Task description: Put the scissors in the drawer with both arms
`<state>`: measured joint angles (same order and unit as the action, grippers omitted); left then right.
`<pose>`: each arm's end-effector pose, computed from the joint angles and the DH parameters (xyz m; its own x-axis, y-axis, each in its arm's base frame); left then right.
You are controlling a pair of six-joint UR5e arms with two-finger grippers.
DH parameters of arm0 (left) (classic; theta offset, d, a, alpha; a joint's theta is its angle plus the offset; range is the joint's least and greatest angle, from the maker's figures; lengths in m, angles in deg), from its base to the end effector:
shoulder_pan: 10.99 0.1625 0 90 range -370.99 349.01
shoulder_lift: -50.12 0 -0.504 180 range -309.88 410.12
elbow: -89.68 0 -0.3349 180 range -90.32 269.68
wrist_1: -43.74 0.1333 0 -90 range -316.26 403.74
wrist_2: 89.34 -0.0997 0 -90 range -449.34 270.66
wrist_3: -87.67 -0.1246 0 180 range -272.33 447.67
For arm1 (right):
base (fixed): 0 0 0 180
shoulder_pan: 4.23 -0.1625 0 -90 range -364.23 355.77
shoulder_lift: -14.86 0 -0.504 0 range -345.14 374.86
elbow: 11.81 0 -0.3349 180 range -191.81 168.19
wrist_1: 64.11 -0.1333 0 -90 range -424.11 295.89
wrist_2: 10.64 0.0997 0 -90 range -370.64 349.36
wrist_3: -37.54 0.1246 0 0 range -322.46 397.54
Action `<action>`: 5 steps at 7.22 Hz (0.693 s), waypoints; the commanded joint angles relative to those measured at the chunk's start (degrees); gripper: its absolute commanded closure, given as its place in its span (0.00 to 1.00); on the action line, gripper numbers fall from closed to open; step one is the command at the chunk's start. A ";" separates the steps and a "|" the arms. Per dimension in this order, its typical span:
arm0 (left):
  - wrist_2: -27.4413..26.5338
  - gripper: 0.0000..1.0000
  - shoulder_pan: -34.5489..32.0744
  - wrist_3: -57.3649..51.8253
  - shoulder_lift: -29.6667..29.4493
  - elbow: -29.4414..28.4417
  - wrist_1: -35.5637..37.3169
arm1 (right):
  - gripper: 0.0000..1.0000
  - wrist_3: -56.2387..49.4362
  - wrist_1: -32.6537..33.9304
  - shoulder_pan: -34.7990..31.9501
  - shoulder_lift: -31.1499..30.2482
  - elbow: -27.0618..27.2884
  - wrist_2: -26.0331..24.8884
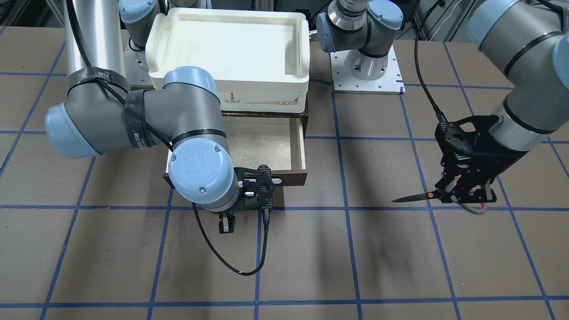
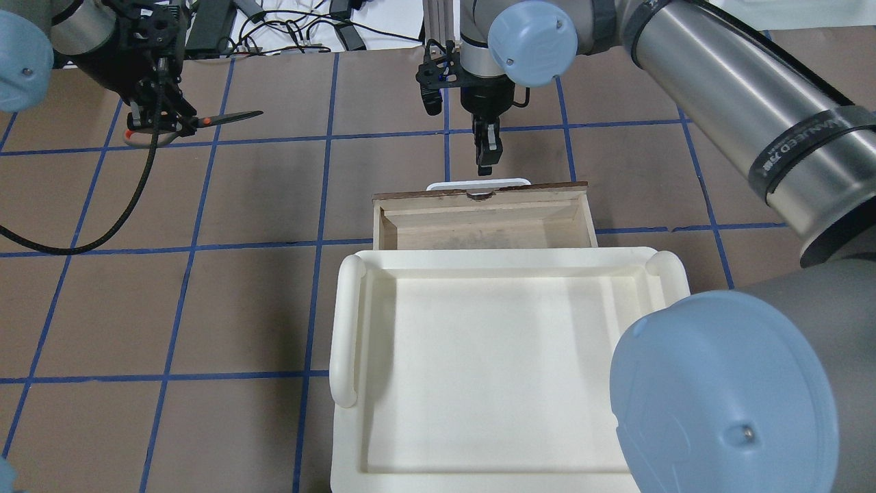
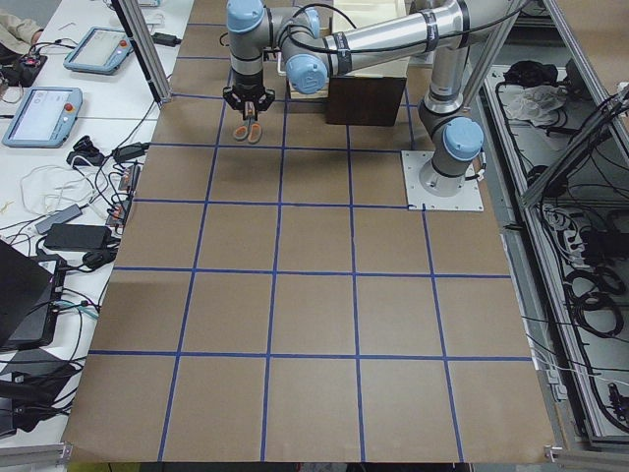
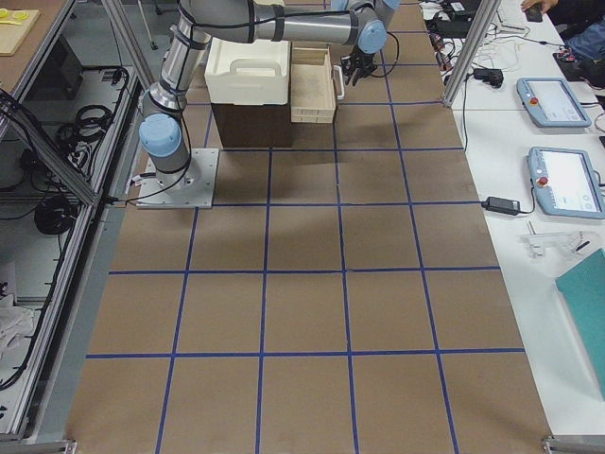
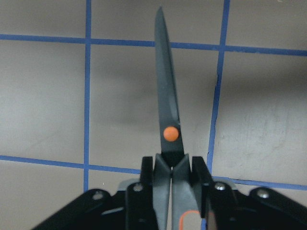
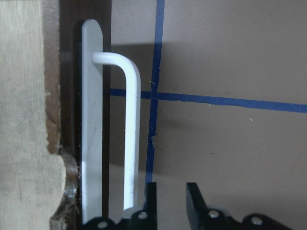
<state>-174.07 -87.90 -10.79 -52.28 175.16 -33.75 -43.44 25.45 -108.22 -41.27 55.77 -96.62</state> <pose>-0.0166 -0.5679 0.4932 -0.0803 0.9924 -0.0933 0.9942 0.0731 -0.0787 0.3025 -0.6265 0.3723 0.0813 -0.9734 -0.2142 -0.9965 -0.0755 -0.0355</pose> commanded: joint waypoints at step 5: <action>0.08 1.00 -7.62 12.98 2.03 0.04 -2.14 | 0.20 5.09 -3.05 11.05 -11.59 1.64 0.28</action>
<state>-174.08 -93.31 -1.98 -50.58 175.20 -35.53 -41.97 23.99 -100.94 -48.32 54.87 -96.14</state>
